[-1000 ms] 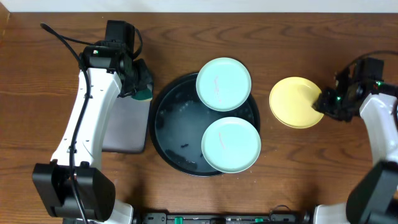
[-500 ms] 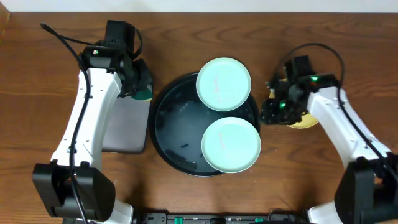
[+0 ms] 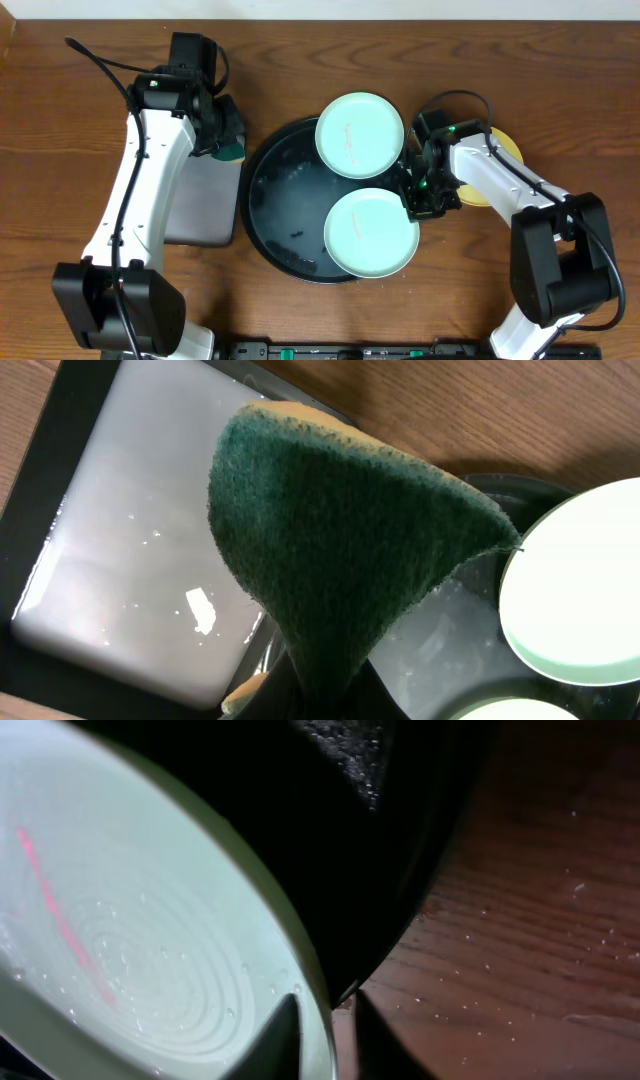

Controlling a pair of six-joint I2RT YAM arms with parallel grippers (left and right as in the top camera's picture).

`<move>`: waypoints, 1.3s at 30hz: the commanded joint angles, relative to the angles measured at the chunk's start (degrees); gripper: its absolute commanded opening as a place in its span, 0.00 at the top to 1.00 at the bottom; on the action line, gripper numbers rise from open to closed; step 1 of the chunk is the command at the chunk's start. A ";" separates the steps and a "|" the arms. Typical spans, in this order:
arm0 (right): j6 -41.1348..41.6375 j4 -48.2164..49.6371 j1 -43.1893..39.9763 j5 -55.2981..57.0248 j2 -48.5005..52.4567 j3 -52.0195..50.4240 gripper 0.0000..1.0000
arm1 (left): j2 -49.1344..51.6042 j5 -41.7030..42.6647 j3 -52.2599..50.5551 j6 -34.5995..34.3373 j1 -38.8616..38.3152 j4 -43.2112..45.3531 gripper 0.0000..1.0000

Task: Clean dirty plates on tray and stack at the side

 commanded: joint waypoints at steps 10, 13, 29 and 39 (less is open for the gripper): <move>9.29 6.91 11.30 -1.14 -0.13 2.99 0.99 | -0.17 -0.70 -0.24 -0.04 -0.57 -0.07 0.93; 19.02 13.64 14.71 -0.13 -0.11 2.99 0.99 | -0.17 -0.70 -1.01 -0.04 -1.38 -0.07 0.93; 27.04 20.52 16.96 1.14 5.57 3.02 0.99 | -0.15 1.33 -12.33 -2.25 -11.69 3.54 0.93; 26.43 20.59 17.05 0.90 5.57 3.02 0.99 | -0.02 1.92 -23.89 -3.45 -18.71 15.67 0.92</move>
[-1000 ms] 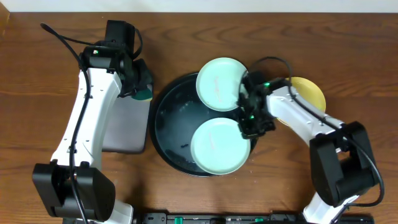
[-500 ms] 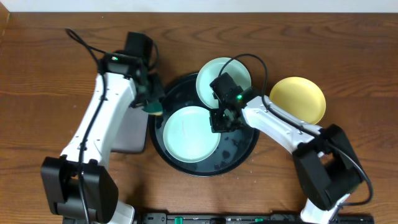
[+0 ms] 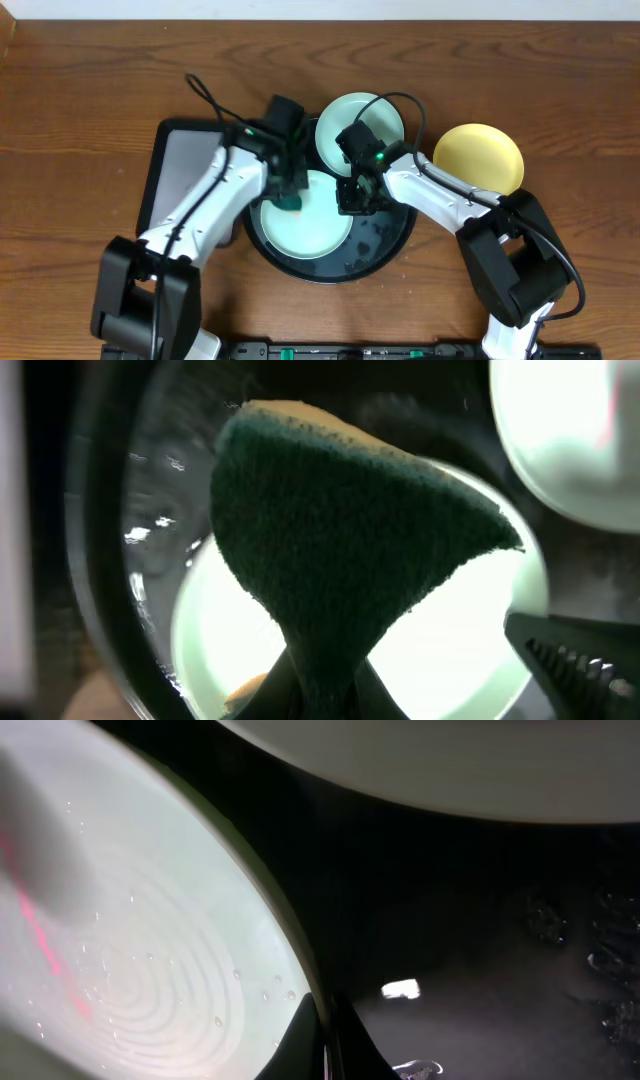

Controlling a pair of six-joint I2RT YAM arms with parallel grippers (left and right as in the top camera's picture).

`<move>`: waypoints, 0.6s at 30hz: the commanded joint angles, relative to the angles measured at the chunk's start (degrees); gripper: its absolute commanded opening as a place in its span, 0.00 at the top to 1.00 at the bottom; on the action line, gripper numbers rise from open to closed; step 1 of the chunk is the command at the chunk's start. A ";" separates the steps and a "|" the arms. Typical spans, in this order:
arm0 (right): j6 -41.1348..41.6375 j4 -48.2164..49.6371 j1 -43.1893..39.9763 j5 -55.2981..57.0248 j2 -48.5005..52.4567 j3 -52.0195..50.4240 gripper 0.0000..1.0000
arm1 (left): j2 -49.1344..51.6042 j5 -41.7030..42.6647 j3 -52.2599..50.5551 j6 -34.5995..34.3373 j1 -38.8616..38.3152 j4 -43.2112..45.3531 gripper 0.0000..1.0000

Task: Clean dirty plates on tray and stack at the side

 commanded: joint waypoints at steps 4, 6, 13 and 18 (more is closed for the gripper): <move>0.02 0.02 -0.46 -0.11 0.61 0.96 0.99 | 1.03 -2.56 -8.83 -3.26 -0.74 7.61 0.92; 0.04 0.04 -0.46 -0.20 0.61 0.96 0.99 | 2.34 -2.23 -10.03 -3.43 -0.81 8.76 0.92; 0.02 0.20 -0.46 -0.52 0.61 0.96 0.99 | 3.30 6.51 -9.92 -1.64 -0.79 9.22 0.93; 0.04 0.24 -0.46 -0.52 0.61 0.96 0.99 | 3.30 12.87 -9.92 -1.66 -0.85 10.67 0.93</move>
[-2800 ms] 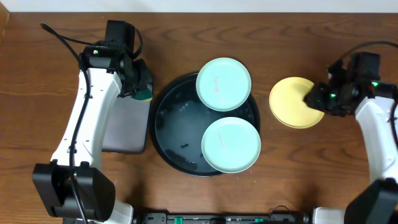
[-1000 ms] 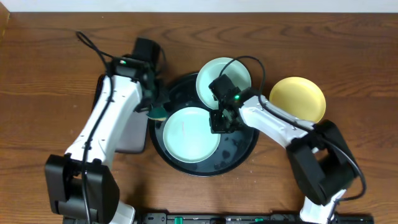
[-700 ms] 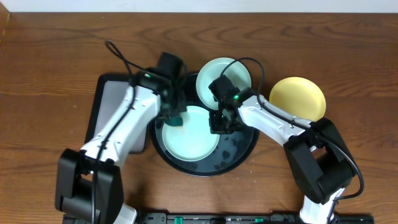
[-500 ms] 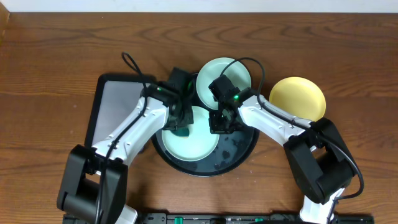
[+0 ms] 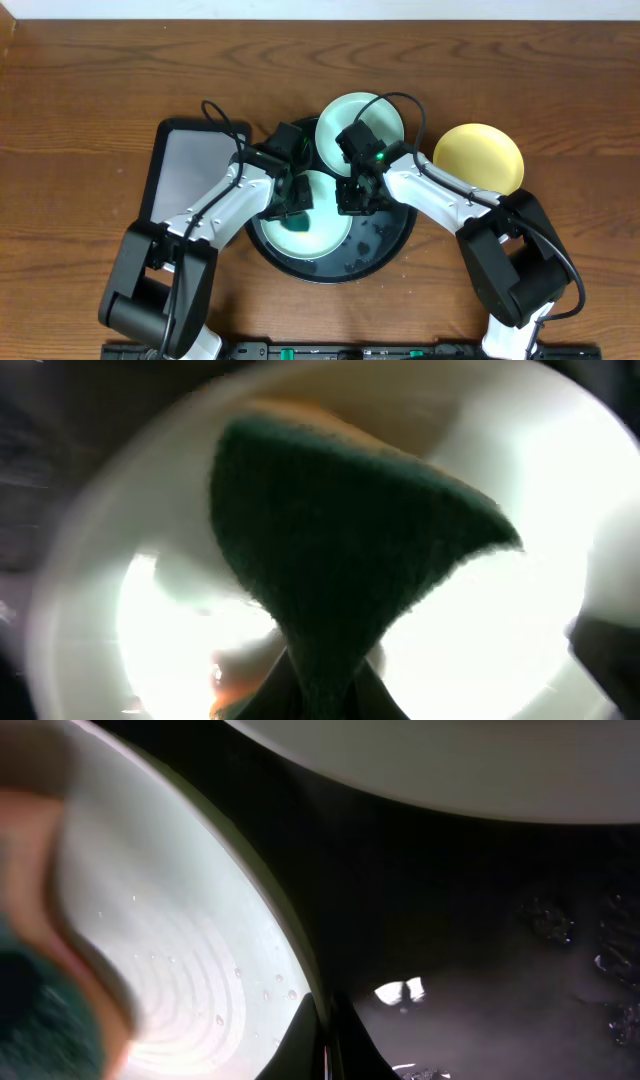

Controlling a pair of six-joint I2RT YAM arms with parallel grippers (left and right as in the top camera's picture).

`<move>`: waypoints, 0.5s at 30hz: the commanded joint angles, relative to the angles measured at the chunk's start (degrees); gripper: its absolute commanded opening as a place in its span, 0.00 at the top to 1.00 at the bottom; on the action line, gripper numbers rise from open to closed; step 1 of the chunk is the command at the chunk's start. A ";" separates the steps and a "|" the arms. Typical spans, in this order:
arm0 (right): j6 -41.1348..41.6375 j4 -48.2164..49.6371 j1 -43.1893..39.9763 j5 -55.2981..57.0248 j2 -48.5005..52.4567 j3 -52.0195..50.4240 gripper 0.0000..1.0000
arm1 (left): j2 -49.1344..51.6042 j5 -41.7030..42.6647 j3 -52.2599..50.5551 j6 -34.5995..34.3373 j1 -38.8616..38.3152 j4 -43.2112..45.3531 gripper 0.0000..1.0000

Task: Clean dirty plates on tray and stack at the side

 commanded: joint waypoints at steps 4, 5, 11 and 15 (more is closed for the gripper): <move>0.04 0.13 -0.46 -0.15 0.61 0.96 0.99 | 0.50 -2.12 -0.24 0.17 -0.09 4.28 0.93; 0.04 0.11 -0.46 -0.15 0.61 0.96 0.99 | 0.50 -4.61 -0.24 -1.14 -0.02 5.01 0.93; 0.04 0.02 -0.46 -0.15 0.61 0.96 0.99 | 0.48 -12.74 -0.24 -7.48 1.68 4.85 0.92; 0.04 -0.02 -0.46 -0.15 0.61 0.96 0.99 | 0.48 -11.52 -0.11 -8.26 2.54 -0.26 0.93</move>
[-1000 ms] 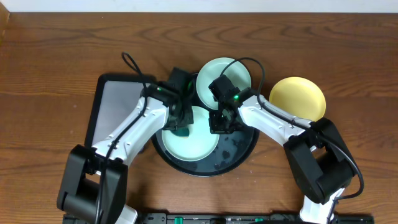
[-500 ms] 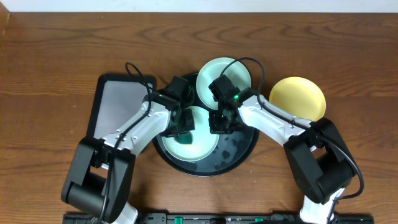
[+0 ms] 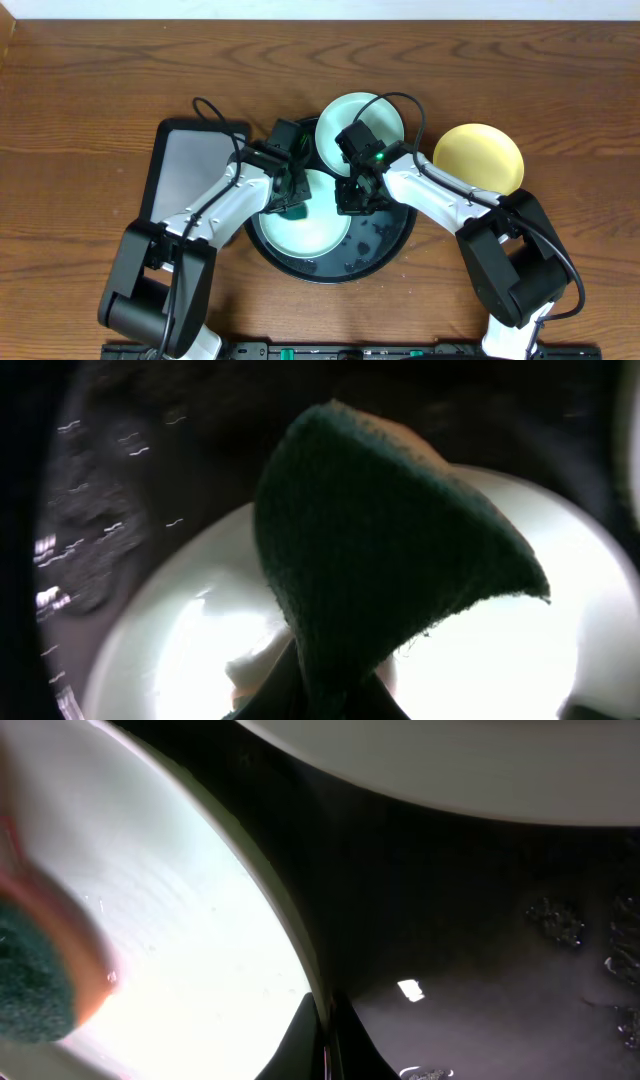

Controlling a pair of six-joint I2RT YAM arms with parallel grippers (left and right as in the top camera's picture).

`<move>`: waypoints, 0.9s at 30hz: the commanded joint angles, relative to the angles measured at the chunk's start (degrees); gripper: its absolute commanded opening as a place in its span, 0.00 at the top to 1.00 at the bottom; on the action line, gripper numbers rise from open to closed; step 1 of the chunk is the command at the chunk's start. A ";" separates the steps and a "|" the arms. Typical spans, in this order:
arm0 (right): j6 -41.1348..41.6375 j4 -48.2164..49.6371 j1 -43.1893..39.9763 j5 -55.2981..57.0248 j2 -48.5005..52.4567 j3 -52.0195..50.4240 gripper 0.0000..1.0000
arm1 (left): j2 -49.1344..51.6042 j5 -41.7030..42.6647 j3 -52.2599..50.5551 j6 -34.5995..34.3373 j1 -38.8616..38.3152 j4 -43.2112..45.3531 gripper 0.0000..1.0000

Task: Clean dirty plates on tray and stack at the side

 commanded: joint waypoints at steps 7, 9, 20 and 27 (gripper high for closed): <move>0.07 -0.04 -0.46 0.07 0.61 0.96 0.99 | 0.46 16.31 -0.17 2.60 -0.33 -8.26 0.93; 0.07 -0.04 -0.46 0.07 0.61 0.96 0.99 | 0.68 17.46 -0.17 2.47 -1.97 -6.51 0.93; 0.04 -0.26 -0.46 0.04 0.61 0.96 0.99 | 2.27 14.80 -0.15 0.00 1.95 0.98 0.93; 0.07 -0.15 -0.46 0.04 0.61 0.96 0.99 | 2.27 12.44 -0.15 0.04 10.01 -5.79 0.93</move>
